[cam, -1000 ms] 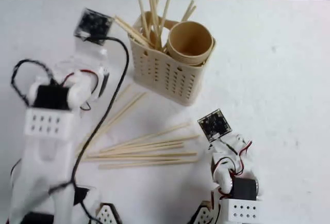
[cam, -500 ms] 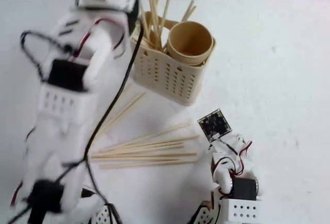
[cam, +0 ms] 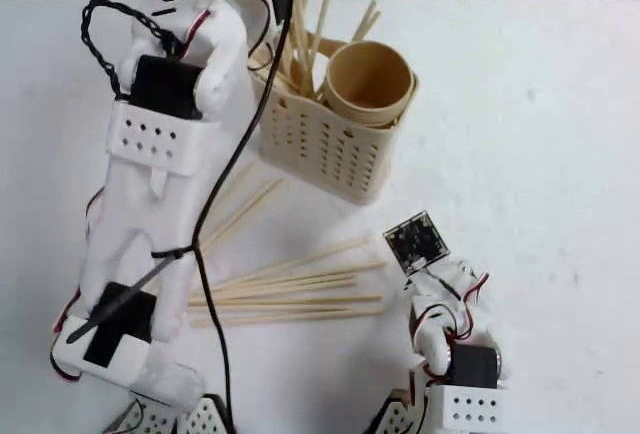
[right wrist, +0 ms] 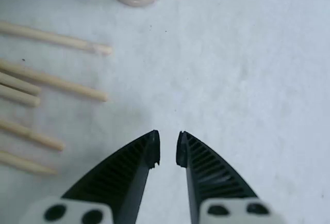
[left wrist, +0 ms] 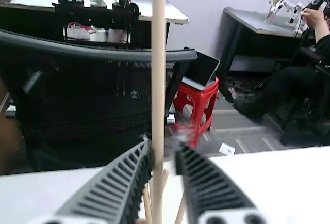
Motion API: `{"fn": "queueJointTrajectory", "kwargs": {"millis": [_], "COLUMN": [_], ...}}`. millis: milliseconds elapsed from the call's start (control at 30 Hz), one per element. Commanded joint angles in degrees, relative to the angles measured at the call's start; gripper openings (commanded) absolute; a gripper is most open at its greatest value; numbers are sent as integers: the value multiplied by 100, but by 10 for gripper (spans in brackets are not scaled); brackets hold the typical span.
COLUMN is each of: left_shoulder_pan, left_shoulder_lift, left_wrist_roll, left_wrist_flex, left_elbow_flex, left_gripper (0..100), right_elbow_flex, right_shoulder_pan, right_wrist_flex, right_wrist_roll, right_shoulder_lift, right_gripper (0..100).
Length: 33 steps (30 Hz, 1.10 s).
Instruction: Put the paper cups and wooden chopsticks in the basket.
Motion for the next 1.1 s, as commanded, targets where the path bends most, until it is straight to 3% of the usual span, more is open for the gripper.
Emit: {"fn": "queueJointTrajectory", "kwargs": {"millis": [0, 267, 367, 500, 667, 800, 933, 1067], "left_shoulder_pan": [13, -92, -330, -664, -1262, -1842, -2132, -2149], "left_shoulder_lift": [-31, -57, -286, -804, -1516, -1631, -1640, -1657], "left_wrist_roll": [53, 35, 26, -774, -2119, -2303, -2954, -3604], "left_wrist_flex": [185, 246, 563, 1582, 3640, 4563, 4413, 3147], "left_elbow_flex": [-255, -255, -255, -229, -202, 220, 1925, 4308], "left_gripper": [149, 146, 103, 85, 83, 85, 87, 96], "right_elbow_flex": [53, 53, 53, 53, 53, 53, 53, 53], "right_shoulder_pan": [-31, -31, -31, -31, -31, -31, -31, -31], "right_wrist_flex": [-48, -48, -48, -48, -48, -48, -48, -48], "right_wrist_roll": [35, 35, 35, 35, 35, 35, 35, 35], "right_shoulder_lift": [-40, -40, -40, -40, -40, -40, -40, -40], "right_gripper": [70, 70, 70, 70, 70, 70, 70, 70]}}
